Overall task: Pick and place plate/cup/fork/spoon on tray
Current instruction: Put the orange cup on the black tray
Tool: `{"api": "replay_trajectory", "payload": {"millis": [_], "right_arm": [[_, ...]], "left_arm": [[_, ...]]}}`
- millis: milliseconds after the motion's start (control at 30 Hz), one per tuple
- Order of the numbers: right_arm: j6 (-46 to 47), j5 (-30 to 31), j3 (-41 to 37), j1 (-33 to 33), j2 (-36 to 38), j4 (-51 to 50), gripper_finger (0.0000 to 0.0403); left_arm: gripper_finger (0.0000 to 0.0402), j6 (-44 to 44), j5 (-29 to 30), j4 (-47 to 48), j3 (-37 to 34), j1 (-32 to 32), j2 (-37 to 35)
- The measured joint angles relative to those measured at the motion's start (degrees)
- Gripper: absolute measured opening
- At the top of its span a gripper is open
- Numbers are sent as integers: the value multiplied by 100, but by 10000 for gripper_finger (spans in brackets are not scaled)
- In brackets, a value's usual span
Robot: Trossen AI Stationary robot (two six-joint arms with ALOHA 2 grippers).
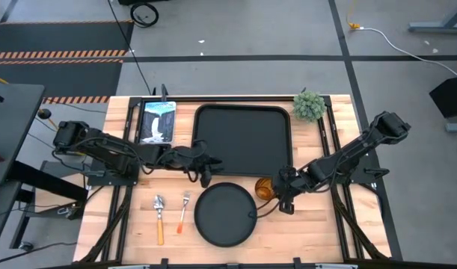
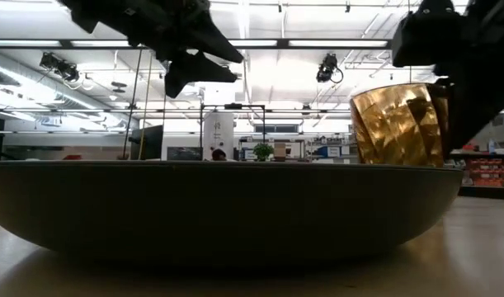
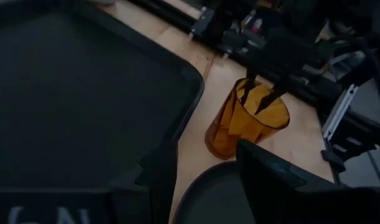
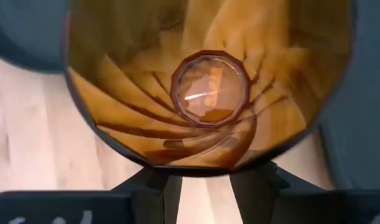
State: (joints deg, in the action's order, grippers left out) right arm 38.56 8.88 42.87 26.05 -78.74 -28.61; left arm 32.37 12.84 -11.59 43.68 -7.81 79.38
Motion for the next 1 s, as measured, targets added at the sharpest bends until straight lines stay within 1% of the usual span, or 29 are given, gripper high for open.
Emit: {"api": "replay_trajectory", "payload": {"millis": [67,167,267,333,433,600,733,833,1000], "right_arm": [[-87,-14,1,-73,0,-8,132],[-149,-229,0,-121,33,-94,132],[-122,-244,2,-102,189,-316,132],[-76,-201,2,-46,360,-501,132],[20,90,2,81,670,-715,132],[321,793,4,408,1177,-1159,132],[550,1258,4,732,1356,-1304,132],[681,1420,4,925,1351,-1328,132],[838,1521,4,1116,1318,-1496,132]], "left_arm": [[172,1,0,315,290,-19,209],[172,-3,-4,1016,848,-20,593],[172,-4,-6,1637,1446,-5,969],[172,-6,-7,2021,1835,24,1221],[172,-1,-8,2528,2333,67,1528],[172,181,-332,2798,2985,133,1980],[172,239,-560,2799,3410,165,2293],[179,305,-570,2846,3715,166,2516],[213,305,-946,3017,4357,162,2982]]}}
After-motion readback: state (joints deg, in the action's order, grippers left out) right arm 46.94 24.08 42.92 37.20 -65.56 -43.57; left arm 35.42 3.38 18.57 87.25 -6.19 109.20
